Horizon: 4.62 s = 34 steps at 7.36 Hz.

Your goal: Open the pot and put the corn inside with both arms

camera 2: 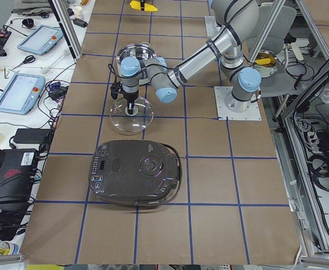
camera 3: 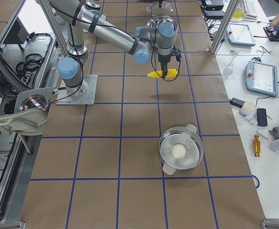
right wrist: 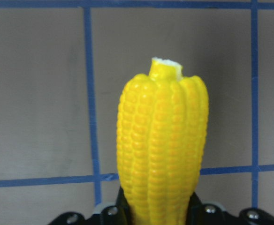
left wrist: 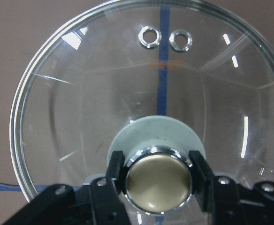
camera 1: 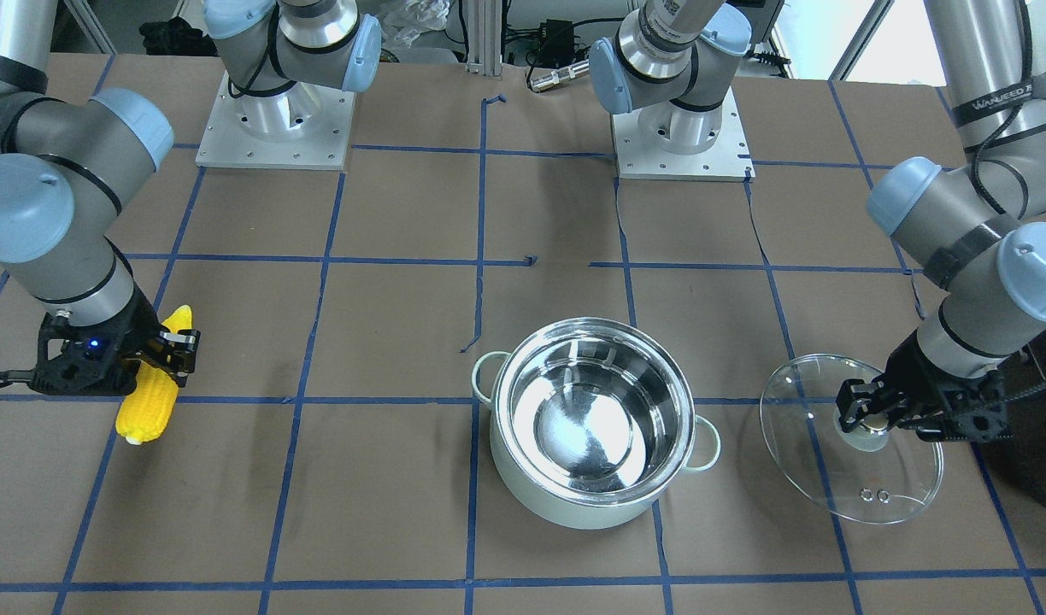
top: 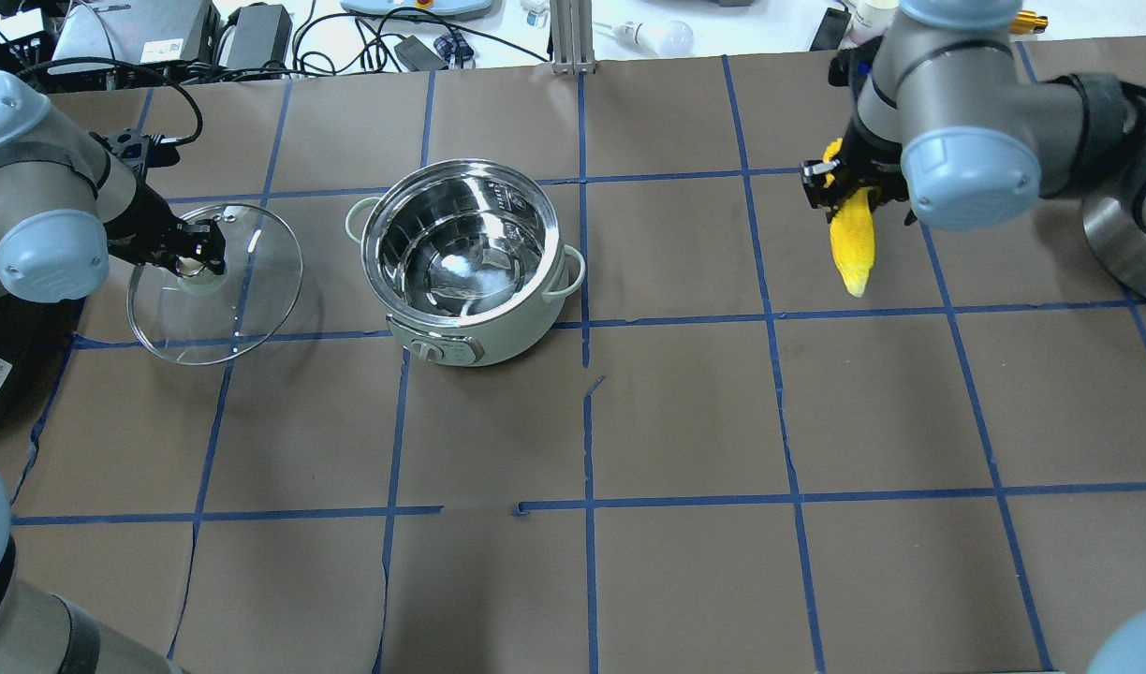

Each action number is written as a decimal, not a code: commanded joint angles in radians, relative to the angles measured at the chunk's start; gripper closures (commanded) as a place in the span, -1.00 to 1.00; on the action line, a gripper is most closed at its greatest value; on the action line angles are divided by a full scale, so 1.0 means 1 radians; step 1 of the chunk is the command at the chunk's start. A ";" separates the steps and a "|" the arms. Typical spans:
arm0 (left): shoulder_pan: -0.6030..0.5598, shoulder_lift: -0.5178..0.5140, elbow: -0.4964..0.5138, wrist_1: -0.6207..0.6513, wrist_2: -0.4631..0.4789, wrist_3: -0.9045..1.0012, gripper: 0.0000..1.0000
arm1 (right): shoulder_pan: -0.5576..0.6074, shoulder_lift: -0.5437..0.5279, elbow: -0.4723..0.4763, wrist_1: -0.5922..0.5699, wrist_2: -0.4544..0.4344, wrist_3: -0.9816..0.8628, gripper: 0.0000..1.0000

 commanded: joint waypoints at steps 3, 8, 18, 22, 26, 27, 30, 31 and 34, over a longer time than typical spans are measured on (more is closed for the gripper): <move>-0.004 -0.018 -0.022 0.005 -0.003 0.006 1.00 | 0.337 0.193 -0.430 0.194 -0.010 0.331 1.00; -0.004 -0.023 -0.058 0.005 0.008 -0.002 -0.76 | 0.505 0.400 -0.617 0.183 -0.004 0.336 1.00; -0.085 0.373 0.055 -0.400 0.054 -0.072 -1.00 | 0.450 0.335 -0.581 0.198 -0.013 0.132 -1.00; -0.324 0.448 0.154 -0.649 0.043 -0.360 -1.00 | 0.112 0.114 -0.515 0.381 -0.008 -0.079 -1.00; -0.386 0.427 0.234 -0.652 0.051 -0.367 -1.00 | -0.001 -0.004 -0.510 0.555 0.015 -0.157 -1.00; -0.386 0.421 0.245 -0.649 0.048 -0.368 -1.00 | 0.008 -0.035 -0.509 0.614 0.044 -0.132 -1.00; -0.387 0.418 0.245 -0.635 0.045 -0.385 -1.00 | 0.006 -0.131 -0.290 0.547 0.047 0.019 -1.00; -0.397 0.418 0.244 -0.618 0.045 -0.387 -1.00 | 0.005 -0.168 -0.212 0.520 0.038 0.011 -1.00; -0.406 0.418 0.238 -0.618 0.051 -0.402 -1.00 | 0.003 -0.188 -0.203 0.527 0.044 0.021 -1.00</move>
